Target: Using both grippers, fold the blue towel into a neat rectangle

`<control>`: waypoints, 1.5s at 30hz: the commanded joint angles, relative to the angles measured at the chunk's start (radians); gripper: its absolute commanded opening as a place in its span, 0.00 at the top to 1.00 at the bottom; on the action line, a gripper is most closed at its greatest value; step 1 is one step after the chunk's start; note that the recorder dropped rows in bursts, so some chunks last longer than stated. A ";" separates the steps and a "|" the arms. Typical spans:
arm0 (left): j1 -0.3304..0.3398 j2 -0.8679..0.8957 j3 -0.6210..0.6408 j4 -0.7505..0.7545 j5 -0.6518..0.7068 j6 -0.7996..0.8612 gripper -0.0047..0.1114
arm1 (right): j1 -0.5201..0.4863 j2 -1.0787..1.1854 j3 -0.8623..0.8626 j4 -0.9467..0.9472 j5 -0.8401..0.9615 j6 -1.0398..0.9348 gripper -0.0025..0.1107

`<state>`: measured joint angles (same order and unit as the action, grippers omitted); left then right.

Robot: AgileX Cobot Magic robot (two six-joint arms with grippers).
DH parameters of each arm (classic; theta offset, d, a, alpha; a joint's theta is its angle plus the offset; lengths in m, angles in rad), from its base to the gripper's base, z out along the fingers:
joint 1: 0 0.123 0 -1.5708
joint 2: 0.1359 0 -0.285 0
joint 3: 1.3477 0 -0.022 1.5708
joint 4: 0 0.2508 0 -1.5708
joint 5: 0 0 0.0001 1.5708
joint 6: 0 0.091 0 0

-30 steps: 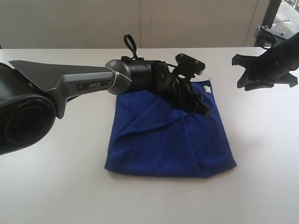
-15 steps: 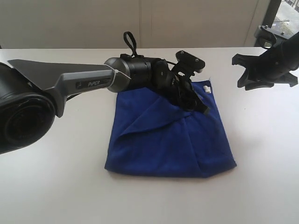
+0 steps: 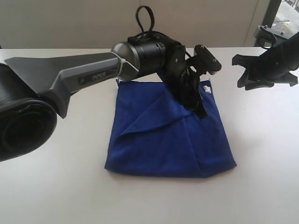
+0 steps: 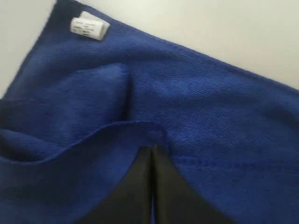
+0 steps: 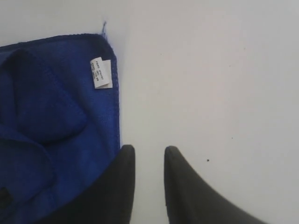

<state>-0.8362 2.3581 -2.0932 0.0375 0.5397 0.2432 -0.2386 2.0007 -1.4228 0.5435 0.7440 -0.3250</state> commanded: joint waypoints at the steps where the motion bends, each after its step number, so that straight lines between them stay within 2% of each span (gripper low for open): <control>1: -0.024 0.028 -0.003 0.035 -0.018 -0.001 0.96 | -0.006 -0.004 0.005 -0.002 0.001 -0.018 0.78; 2: -0.027 0.036 -0.003 0.037 -0.030 -0.001 0.96 | -0.006 -0.004 0.005 -0.002 0.001 -0.023 0.78; 4: -0.032 0.041 -0.003 0.041 -0.057 -0.001 0.89 | -0.006 -0.004 0.005 -0.002 0.008 -0.039 0.78; 8: -0.032 0.042 -0.003 0.047 -0.114 -0.001 0.54 | -0.006 -0.004 0.005 -0.002 0.008 -0.039 0.78; 10: -0.032 0.049 -0.002 0.047 -0.121 -0.001 0.51 | -0.006 -0.004 0.005 -0.002 0.003 -0.038 0.78; 15: -0.013 0.085 -0.002 0.053 -0.134 -0.007 0.51 | -0.006 -0.004 0.005 0.000 -0.001 -0.038 0.78; 18: -0.009 0.096 -0.002 0.053 -0.143 -0.010 0.58 | -0.006 -0.004 0.005 0.000 -0.003 -0.038 0.78; 27: -0.009 0.096 -0.002 0.053 -0.140 -0.010 0.96 | -0.006 -0.004 0.005 0.000 -0.006 -0.038 0.78; 37: -0.012 0.010 -0.004 0.053 -0.134 -0.053 0.96 | -0.006 -0.004 0.005 0.002 -0.008 -0.038 0.78; 45: 0.026 -0.051 -0.004 0.092 -0.006 -0.068 0.96 | -0.002 -0.004 0.005 0.007 0.006 -0.038 0.78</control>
<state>-0.8330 2.3225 -2.0932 0.1217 0.4619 0.1933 -0.2386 2.0007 -1.4228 0.5435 0.7424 -0.3506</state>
